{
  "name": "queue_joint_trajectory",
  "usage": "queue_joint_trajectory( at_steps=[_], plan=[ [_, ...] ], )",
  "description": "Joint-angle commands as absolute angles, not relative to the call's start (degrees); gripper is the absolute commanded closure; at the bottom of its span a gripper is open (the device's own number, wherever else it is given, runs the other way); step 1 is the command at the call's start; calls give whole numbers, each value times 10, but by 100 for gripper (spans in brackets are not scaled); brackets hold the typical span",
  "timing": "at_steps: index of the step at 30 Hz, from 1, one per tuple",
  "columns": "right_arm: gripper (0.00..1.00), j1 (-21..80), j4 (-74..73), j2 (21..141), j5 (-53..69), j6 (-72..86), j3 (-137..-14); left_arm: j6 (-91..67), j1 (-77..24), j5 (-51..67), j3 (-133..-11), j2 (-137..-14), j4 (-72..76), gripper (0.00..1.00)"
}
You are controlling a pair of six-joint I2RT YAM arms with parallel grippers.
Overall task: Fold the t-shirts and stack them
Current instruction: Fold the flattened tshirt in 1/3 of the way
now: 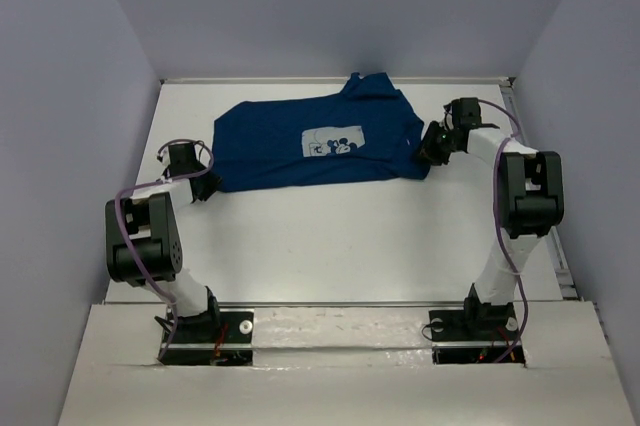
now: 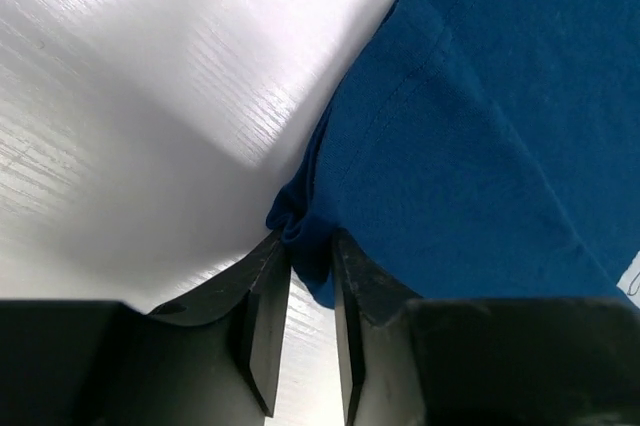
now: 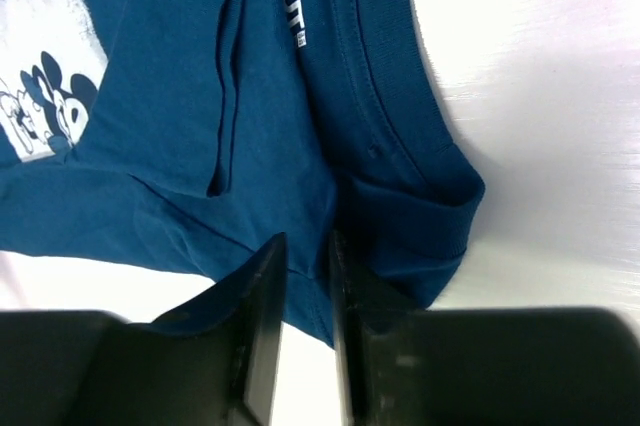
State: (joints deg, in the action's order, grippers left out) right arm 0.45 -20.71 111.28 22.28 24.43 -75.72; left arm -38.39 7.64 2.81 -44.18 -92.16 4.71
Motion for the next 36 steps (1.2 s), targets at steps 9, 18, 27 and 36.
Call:
queue_joint_trajectory(
  at_steps=[9, 18, 27, 36],
  plan=[
    [67, 6, -213, 1136, 240, 252, -782, -372, 78, 15, -454, -940, 29, 98],
    [100, 6, -167, 1114, 215, 265, -779, -358, 78, 5, -458, -936, 22, 100],
    [100, 6, -157, 1152, 191, 219, -833, -336, 78, -32, -460, -935, 6, 100],
    [96, 6, -164, 1203, 189, 161, -874, -322, 78, -42, -468, -939, 2, 100]
  ],
)
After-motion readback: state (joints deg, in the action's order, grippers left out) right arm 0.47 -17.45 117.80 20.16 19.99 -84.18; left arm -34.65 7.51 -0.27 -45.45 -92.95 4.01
